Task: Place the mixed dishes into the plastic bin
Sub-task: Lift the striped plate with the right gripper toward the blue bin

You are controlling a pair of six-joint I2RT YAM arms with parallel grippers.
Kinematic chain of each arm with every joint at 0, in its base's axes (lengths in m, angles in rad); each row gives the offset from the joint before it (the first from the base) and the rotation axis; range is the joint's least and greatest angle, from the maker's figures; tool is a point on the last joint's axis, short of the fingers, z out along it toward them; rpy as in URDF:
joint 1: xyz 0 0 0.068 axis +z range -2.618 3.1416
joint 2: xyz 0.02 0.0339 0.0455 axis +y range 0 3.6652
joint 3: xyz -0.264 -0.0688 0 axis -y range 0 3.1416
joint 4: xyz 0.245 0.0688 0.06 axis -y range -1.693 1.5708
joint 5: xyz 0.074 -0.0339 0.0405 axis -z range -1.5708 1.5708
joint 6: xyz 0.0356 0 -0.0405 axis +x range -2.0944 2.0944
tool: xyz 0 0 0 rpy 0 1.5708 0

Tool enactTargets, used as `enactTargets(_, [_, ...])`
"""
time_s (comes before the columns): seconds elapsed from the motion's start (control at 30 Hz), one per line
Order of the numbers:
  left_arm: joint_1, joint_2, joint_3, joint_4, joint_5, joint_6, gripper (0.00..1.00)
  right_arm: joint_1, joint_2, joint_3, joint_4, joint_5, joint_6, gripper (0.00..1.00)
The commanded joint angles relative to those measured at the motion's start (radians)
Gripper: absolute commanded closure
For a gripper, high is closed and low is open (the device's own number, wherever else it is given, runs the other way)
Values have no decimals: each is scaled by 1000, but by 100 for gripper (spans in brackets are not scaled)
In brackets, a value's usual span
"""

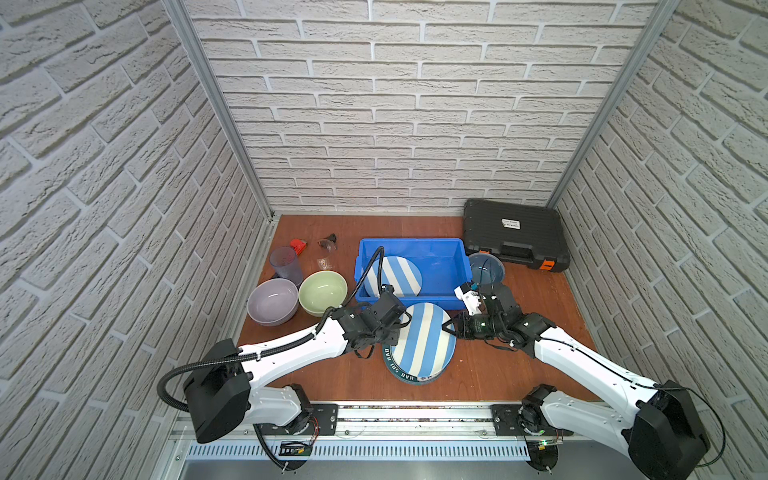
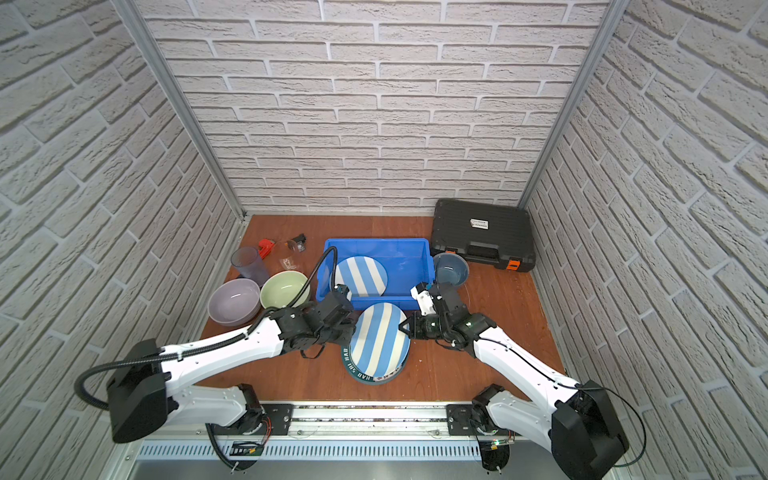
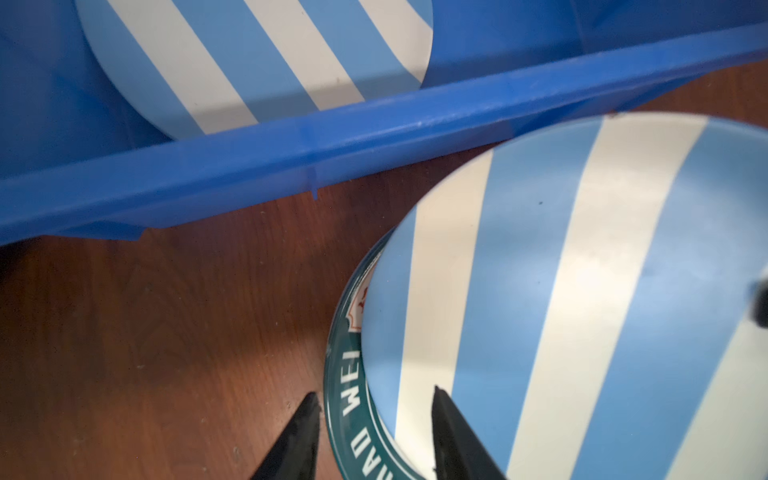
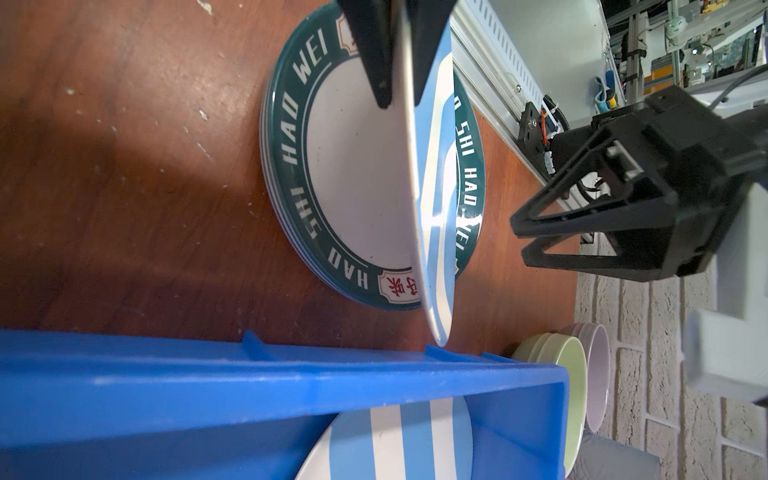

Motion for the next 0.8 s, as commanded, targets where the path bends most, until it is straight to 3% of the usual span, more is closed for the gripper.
enactTargets(0.0, [35,-73,11,-68,-30,11,48,3,-19,56,-31,-35,-49,94])
enactTargets(0.37, [272,-262,-16,-140,20,64,43,3,-27,229,-122,-70,-67,94])
enactTargets(0.77, [454,-191,15,-92,118,166,46,-20,122,477,-107,68,-55,94])
